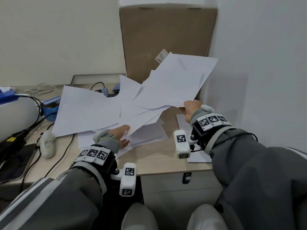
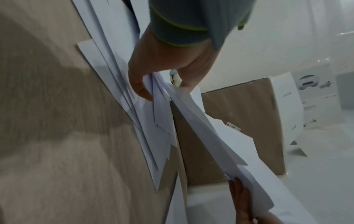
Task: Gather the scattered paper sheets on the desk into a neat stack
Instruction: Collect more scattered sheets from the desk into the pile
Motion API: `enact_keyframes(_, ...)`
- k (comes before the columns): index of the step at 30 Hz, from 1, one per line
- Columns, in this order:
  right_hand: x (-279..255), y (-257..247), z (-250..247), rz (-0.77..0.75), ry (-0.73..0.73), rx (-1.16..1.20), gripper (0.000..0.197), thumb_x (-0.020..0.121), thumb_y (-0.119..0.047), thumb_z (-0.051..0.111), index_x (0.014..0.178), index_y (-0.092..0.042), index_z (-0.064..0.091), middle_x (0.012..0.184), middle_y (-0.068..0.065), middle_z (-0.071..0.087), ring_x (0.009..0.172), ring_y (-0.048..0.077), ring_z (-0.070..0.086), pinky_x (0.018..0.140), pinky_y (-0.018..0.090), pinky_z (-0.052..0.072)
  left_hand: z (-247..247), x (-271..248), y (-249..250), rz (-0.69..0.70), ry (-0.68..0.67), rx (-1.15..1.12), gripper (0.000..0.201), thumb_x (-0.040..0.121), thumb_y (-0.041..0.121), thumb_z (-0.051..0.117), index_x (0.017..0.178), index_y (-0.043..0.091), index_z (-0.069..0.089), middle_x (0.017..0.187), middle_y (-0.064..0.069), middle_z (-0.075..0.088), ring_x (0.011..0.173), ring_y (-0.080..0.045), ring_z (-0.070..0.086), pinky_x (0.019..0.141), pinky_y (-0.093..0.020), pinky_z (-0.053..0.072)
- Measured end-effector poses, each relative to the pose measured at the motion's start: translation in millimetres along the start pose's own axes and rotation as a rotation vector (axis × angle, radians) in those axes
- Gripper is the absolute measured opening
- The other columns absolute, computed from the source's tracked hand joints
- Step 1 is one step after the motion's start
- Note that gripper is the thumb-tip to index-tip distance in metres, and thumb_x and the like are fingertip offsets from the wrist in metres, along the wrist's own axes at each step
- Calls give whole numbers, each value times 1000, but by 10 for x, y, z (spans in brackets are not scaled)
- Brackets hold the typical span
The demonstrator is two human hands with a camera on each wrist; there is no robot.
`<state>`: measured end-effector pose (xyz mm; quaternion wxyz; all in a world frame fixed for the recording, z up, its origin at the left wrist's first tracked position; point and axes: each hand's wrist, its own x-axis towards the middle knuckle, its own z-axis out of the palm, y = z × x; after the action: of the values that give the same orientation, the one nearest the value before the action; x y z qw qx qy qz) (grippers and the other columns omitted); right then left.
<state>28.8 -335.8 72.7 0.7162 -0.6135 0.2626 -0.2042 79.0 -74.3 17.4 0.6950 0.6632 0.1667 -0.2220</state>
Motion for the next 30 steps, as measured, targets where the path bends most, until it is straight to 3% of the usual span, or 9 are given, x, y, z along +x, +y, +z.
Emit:
enact_keyframes(4, -1, 40, -73, 1, 20, 6, 49, 94, 4, 41, 142, 5, 29, 145, 21, 39, 70, 10, 51, 45, 13, 50, 18, -66, 3, -107, -244, -291, 46, 88, 31, 63, 123, 11, 42, 112, -21, 53, 90, -32, 62, 65, -36, 60)
enact_keyframes(7, -21, 73, -132, -8, 31, -11, 49, 92, 4, 45, 140, 6, 34, 141, 21, 43, 70, 12, 51, 43, 13, 50, 112, -99, 22, -9, -422, -415, 33, 92, 17, 57, 123, 7, 49, 117, -20, 57, 96, -35, 61, 72, -44, 59)
enact_keyframes(9, -32, 93, -174, 15, 60, 19, 43, 88, 1, 49, 132, -1, 47, 123, 15, 57, 79, 21, 59, 51, 20, 56, 194, -131, 44, 60, -465, -348, 24, 95, 7, 50, 118, 4, 54, 108, -14, 66, 94, -28, 61, 74, -38, 59)
enact_keyframes(12, -33, 110, -254, 47, 105, 125, 35, 88, -2, 50, 122, -11, 57, 107, 6, 63, 97, 27, 62, 57, 28, 55, 289, -133, 100, 122, -428, -228, 15, 97, 1, 43, 100, 2, 58, 84, -10, 72, 85, -25, 60, 68, -33, 59)
enact_keyframes(15, -44, 115, -324, 48, 93, 177, 33, 93, -3, 51, 125, -10, 57, 109, 6, 62, 99, 26, 61, 73, 35, 55, 359, -84, 189, 220, -362, -173, 26, 95, -7, 41, 119, -1, 51, 106, -16, 62, 85, -32, 59, 63, -38, 56)
enact_keyframes(18, -40, 141, -357, 34, 60, 187, 30, 95, -5, 52, 125, -10, 56, 112, 6, 63, 101, 26, 61, 86, 38, 53, 360, -76, 314, 349, -291, -124, 42, 91, -8, 48, 132, 3, 48, 122, -15, 60, 101, -35, 60, 81, -43, 51)
enact_keyframes(22, -40, 195, -294, -13, 45, 187, 28, 92, -9, 56, 120, -14, 60, 118, 5, 67, 106, 27, 64, 88, 41, 55, 112, -104, 435, 491, -219, -106, 44, 90, -7, 50, 131, 6, 50, 109, -9, 64, 100, -32, 58, 75, -37, 46)
enact_keyframes(25, -51, 273, -179, -10, 26, 129, 20, 92, -10, 56, 110, -15, 62, 113, 5, 68, 108, 29, 64, 94, 47, 53, -198, -51, 410, 352, -196, -140, 35, 90, -1, 53, 124, 6, 58, 116, -13, 66, 99, -32, 64, 87, -44, 48)
enact_keyframes(30, -116, 520, 32, 48, -64, 67, 21, 93, -8, 56, 113, -9, 60, 123, 14, 64, 100, 29, 62, 93, 45, 52, -564, 17, 236, 109, -199, -99, 17, 92, 20, 57, 102, 9, 65, 84, -9, 73, 85, -26, 64, 72, -37, 50)
